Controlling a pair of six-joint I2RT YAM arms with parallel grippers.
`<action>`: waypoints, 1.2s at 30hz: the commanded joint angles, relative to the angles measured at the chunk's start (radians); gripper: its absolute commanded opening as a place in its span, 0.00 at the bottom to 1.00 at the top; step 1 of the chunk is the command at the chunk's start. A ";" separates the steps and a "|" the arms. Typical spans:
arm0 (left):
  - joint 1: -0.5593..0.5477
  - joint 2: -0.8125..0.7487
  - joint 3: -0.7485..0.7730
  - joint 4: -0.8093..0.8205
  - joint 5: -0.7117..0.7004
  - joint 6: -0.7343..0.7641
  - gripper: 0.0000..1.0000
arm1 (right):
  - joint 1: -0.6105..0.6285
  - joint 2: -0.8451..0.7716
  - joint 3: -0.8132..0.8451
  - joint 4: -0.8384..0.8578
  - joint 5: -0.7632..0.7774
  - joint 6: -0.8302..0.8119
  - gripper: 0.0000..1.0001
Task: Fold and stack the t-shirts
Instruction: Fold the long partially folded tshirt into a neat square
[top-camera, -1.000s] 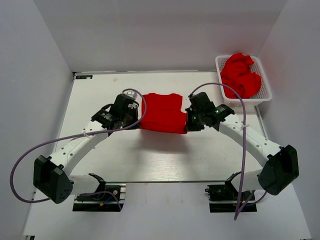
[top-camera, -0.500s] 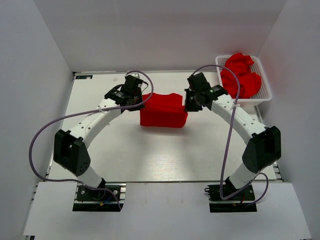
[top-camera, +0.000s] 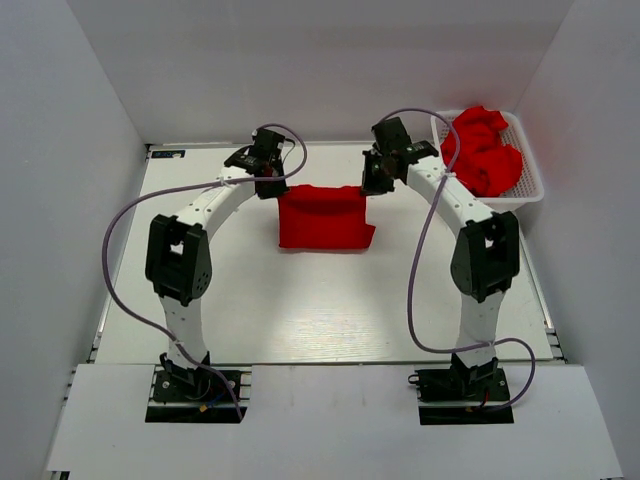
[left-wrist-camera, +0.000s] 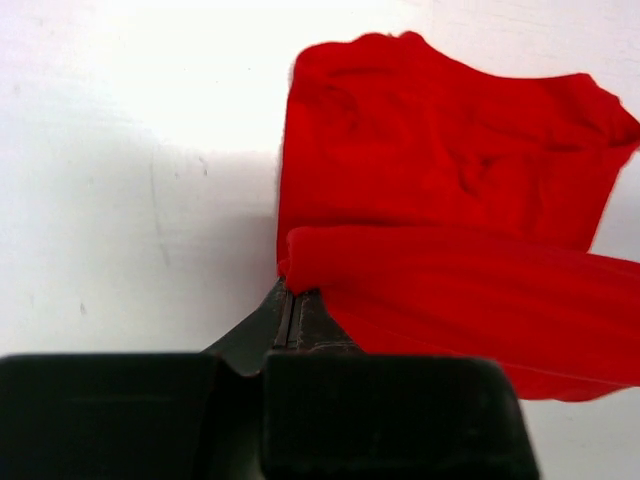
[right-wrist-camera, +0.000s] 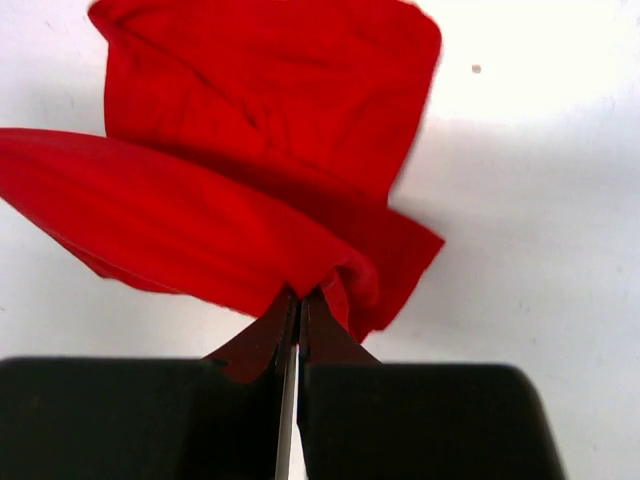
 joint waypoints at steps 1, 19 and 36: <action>0.036 0.015 0.074 0.050 -0.005 0.073 0.00 | -0.041 0.053 0.097 -0.007 -0.029 -0.038 0.00; 0.067 0.195 0.157 0.280 0.120 0.207 0.00 | -0.124 0.199 0.109 0.217 -0.082 0.010 0.00; 0.067 0.367 0.238 0.530 0.375 0.328 0.00 | -0.164 0.191 -0.020 0.381 -0.132 0.094 0.00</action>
